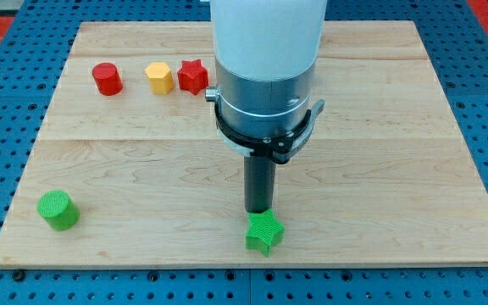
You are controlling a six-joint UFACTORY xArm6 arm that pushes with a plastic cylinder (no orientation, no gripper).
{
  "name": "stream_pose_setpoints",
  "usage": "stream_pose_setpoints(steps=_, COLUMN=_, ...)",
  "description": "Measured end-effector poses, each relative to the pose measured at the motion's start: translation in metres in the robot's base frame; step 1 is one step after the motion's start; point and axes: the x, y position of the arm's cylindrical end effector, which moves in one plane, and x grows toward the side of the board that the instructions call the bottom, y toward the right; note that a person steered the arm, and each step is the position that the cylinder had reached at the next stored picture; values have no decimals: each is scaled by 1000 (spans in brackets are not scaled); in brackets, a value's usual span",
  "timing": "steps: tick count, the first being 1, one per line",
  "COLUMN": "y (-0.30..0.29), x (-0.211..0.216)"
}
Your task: Push the green star into the green circle
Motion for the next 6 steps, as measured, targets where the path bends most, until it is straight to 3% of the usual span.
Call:
stream_pose_setpoints(steps=1, y=69, x=19)
stream_pose_setpoints(steps=2, y=86, x=62)
stream_pose_setpoints(steps=4, y=-6, x=39)
stream_pose_setpoints(steps=6, y=-29, x=7)
